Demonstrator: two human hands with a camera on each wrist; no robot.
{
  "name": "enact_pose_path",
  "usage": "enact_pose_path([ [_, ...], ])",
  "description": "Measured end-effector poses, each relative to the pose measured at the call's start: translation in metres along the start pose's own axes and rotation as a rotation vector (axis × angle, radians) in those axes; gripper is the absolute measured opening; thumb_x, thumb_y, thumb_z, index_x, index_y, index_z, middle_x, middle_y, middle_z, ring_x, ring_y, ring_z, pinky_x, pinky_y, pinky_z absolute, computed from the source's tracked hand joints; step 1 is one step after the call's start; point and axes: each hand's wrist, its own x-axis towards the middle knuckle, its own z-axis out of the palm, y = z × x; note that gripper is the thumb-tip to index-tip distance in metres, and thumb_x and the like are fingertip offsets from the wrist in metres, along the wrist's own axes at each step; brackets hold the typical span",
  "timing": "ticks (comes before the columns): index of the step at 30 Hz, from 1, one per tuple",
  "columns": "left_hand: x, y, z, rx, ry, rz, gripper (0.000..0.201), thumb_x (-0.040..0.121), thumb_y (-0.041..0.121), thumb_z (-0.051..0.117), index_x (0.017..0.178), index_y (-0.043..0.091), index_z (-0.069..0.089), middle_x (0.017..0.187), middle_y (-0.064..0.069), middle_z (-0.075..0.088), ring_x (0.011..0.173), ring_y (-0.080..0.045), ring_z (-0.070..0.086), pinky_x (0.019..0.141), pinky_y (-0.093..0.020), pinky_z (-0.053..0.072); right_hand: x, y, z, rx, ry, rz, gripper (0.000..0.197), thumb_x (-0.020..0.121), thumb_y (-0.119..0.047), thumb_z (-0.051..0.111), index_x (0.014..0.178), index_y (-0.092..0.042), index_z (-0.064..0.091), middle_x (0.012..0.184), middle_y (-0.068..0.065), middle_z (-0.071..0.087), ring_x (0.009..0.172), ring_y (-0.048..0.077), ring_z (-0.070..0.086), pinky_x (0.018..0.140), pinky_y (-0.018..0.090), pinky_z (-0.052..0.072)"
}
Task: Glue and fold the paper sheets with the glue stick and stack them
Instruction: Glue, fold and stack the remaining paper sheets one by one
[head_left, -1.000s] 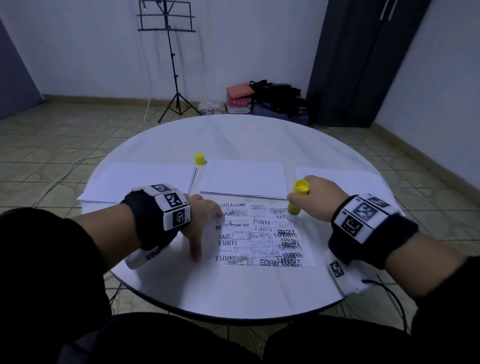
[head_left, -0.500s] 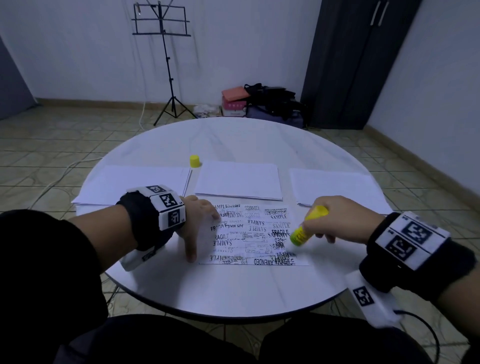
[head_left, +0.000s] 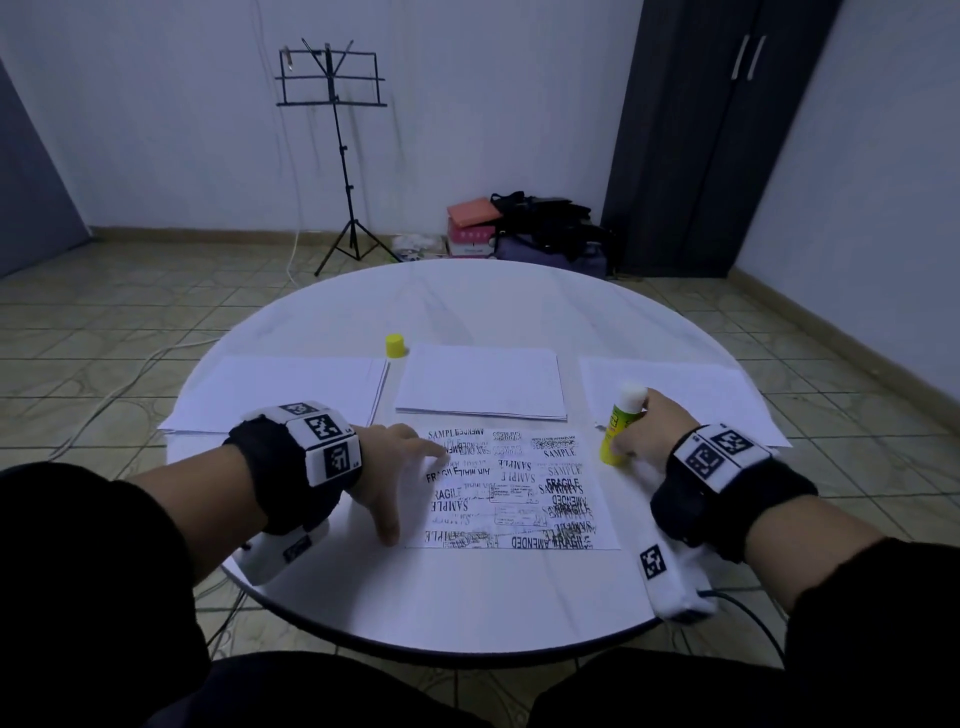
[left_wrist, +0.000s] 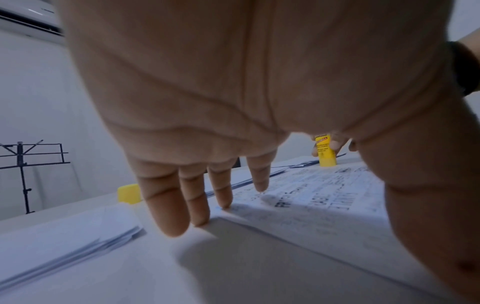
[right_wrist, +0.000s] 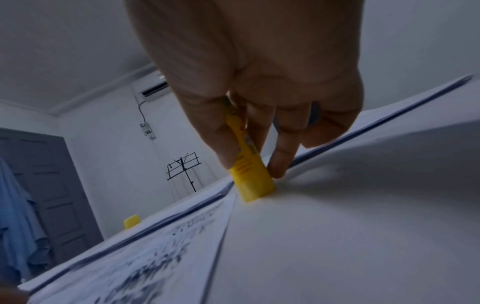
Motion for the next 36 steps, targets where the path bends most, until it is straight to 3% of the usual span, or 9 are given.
enact_pose_path([
  [7, -0.004, -0.004, 0.005, -0.067, -0.001, 0.026, 0.099, 0.069, 0.044, 0.079, 0.146, 0.044, 0.018, 0.152, 0.005, 0.018, 0.140, -0.018, 0.026, 0.113, -0.042, 0.030, -0.008, 0.000, 0.002, -0.068, -0.029, 0.152, 0.074, 0.075, -0.018, 0.077, 0.133, -0.002, 0.033, 0.114, 0.014, 0.051, 0.102, 0.030, 0.056, 0.087, 0.037, 0.048],
  [12, -0.011, -0.017, 0.003, -0.088, 0.012, 0.014, 0.094, 0.074, 0.052, 0.074, 0.148, 0.041, 0.017, 0.157, 0.006, 0.007, 0.145, -0.018, 0.011, 0.117, -0.042, 0.020, -0.038, -0.007, 0.012, -0.024, -0.253, 0.170, 0.029, 0.078, -0.019, 0.071, 0.097, -0.011, 0.050, 0.085, 0.008, 0.045, 0.066, 0.019, 0.045, 0.051, 0.023, 0.031],
  [17, -0.010, -0.062, -0.002, -0.100, 0.062, -0.128, 0.089, 0.077, 0.057, 0.068, 0.149, 0.036, 0.021, 0.158, 0.003, 0.011, 0.145, -0.023, 0.012, 0.117, -0.042, 0.018, -0.062, -0.064, 0.039, -0.206, -0.440, -0.102, 0.027, 0.082, -0.033, 0.068, 0.075, -0.013, 0.051, 0.074, 0.007, 0.057, 0.067, 0.023, 0.047, 0.050, 0.024, 0.032],
  [21, -0.003, -0.113, -0.002, -0.100, 0.104, -0.288, 0.077, 0.087, 0.053, 0.058, 0.150, 0.025, 0.023, 0.158, -0.003, 0.015, 0.145, -0.023, 0.017, 0.115, -0.034, 0.018, -0.056, -0.126, 0.069, -0.381, -0.425, -0.250, 0.033, 0.087, -0.036, 0.062, 0.101, -0.006, 0.063, 0.092, 0.009, 0.064, 0.070, 0.020, 0.050, 0.052, 0.023, 0.034],
  [23, 0.003, -0.142, -0.001, -0.132, 0.137, -0.378, 0.071, 0.091, 0.047, 0.054, 0.150, 0.022, 0.025, 0.158, -0.005, 0.017, 0.145, -0.022, 0.019, 0.114, -0.031, 0.020, -0.042, -0.157, 0.091, -0.463, -0.381, -0.311, 0.031, 0.088, -0.035, 0.061, 0.099, -0.007, 0.063, 0.089, 0.008, 0.058, 0.073, 0.020, 0.050, 0.050, 0.022, 0.032],
  [26, 0.011, -0.178, 0.000, -0.171, 0.139, -0.458, 0.064, 0.092, 0.040, 0.056, 0.147, 0.018, 0.033, 0.152, -0.005, 0.032, 0.139, -0.021, 0.032, 0.109, -0.030, 0.028, -0.016, -0.197, 0.128, -0.544, -0.354, -0.369, 0.028, 0.087, -0.037, 0.062, 0.080, -0.011, 0.052, 0.090, 0.005, 0.056, 0.094, 0.025, 0.056, 0.062, 0.026, 0.045],
  [28, 0.018, -0.191, 0.002, -0.181, 0.095, -0.450, 0.048, 0.088, 0.036, 0.060, 0.132, 0.017, 0.056, 0.126, -0.004, 0.057, 0.114, -0.021, 0.054, 0.093, -0.027, 0.042, 0.003, -0.215, 0.152, -0.595, -0.352, -0.375, 0.037, 0.085, -0.043, 0.063, 0.093, -0.008, 0.057, 0.108, 0.009, 0.059, 0.110, 0.028, 0.057, 0.087, 0.032, 0.048],
  [31, 0.026, -0.203, 0.005, -0.217, 0.100, -0.428, 0.019, 0.082, 0.031, 0.065, 0.099, 0.023, 0.069, 0.096, 0.002, 0.062, 0.085, -0.020, 0.058, 0.071, -0.023, 0.042, 0.022, -0.233, 0.178, -0.685, -0.335, -0.380, 0.048, 0.077, -0.059, 0.065, 0.072, -0.012, 0.052, 0.088, 0.007, 0.053, 0.101, 0.024, 0.057, 0.089, 0.035, 0.047],
  [36, 0.029, -0.210, 0.010, -0.284, 0.130, -0.407, 0.044, 0.074, 0.043, 0.074, 0.112, 0.023, 0.066, 0.111, 0.003, 0.066, 0.101, -0.020, 0.062, 0.079, -0.024, 0.046, 0.032, -0.246, 0.199, -0.907, -0.367, -0.398, 0.057, 0.064, -0.073, 0.065, 0.067, -0.018, 0.049, 0.080, 0.003, 0.055, 0.094, 0.023, 0.050, 0.093, 0.035, 0.034],
])
